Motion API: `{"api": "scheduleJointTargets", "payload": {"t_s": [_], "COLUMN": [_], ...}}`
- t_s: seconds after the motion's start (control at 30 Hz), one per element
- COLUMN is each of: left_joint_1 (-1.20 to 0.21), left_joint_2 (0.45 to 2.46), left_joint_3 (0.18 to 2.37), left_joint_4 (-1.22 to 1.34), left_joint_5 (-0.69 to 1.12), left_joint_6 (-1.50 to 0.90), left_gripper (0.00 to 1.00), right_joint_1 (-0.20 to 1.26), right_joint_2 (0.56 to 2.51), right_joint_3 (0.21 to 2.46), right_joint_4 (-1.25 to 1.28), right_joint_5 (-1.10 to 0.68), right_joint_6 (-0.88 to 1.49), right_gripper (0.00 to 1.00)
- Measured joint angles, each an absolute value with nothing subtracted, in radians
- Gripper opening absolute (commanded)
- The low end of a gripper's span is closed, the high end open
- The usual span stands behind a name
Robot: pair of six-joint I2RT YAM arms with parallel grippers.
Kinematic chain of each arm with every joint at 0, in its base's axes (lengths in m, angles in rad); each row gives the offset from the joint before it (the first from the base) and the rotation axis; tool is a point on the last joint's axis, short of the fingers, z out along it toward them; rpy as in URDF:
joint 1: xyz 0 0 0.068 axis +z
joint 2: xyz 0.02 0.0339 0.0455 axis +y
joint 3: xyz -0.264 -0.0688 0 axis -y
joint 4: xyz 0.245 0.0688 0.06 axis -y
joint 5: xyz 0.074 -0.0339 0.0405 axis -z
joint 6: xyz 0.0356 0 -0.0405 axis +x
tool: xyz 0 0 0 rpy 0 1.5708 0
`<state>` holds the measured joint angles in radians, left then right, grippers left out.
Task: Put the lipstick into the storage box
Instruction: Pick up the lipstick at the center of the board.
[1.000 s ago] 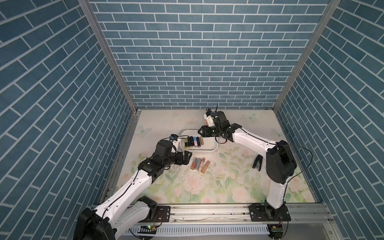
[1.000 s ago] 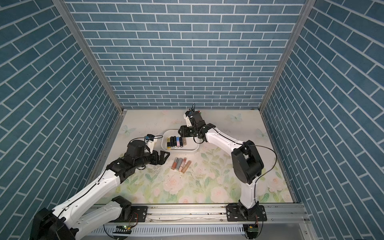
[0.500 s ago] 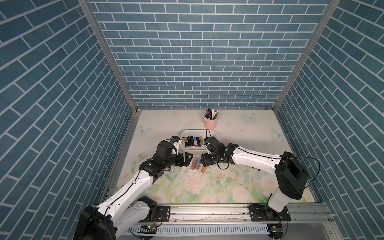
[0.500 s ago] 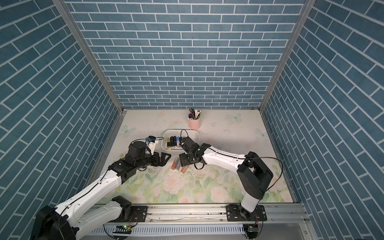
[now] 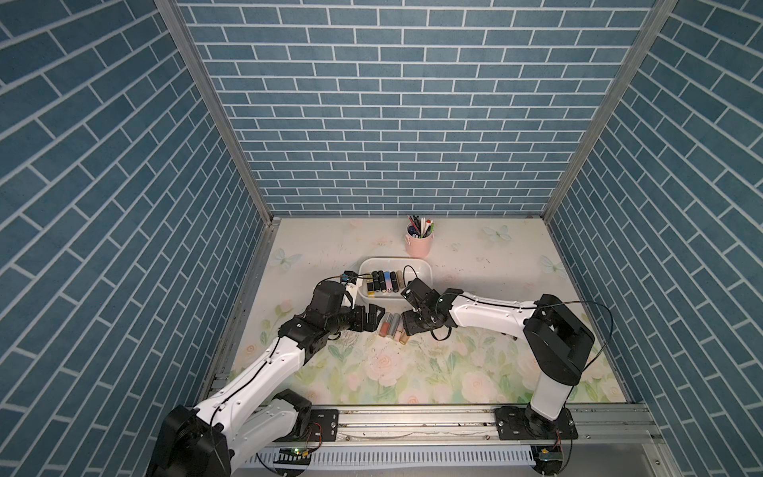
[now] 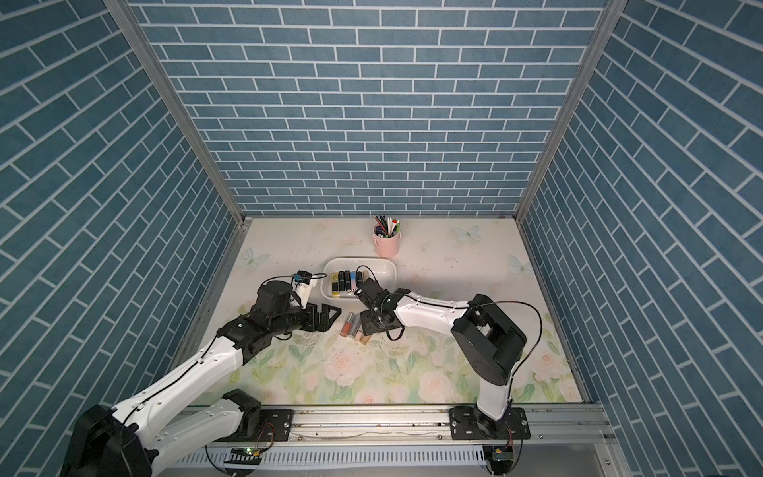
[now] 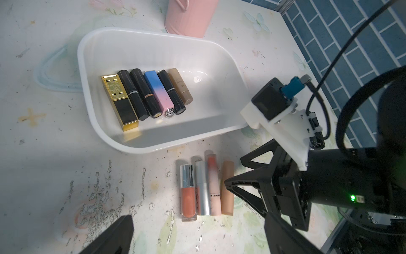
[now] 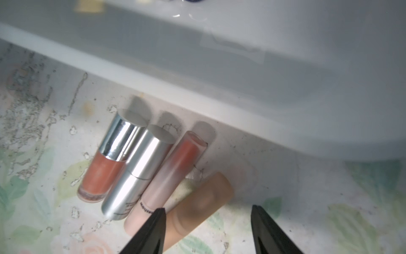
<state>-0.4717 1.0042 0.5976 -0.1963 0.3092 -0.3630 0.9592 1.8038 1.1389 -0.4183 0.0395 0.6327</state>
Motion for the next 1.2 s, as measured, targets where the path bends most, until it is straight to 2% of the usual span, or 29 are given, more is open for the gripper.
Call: {"api": "scheduleJointTargets", "payload": {"t_s": [1.2], "left_joint_1": [-0.472], "left_joint_2": [1.002], "left_joint_3": [0.598], "left_joint_4": [-0.196], "left_joint_5": [0.307], "left_joint_6": [-0.354], "left_gripper": [1.0], "right_joint_1": [0.978], "right_joint_2": [1.821], "right_joint_3": [1.125], "right_joint_4": [-0.432], "right_joint_5": [0.038], "right_joint_6": [0.633], "right_gripper": [0.56]}}
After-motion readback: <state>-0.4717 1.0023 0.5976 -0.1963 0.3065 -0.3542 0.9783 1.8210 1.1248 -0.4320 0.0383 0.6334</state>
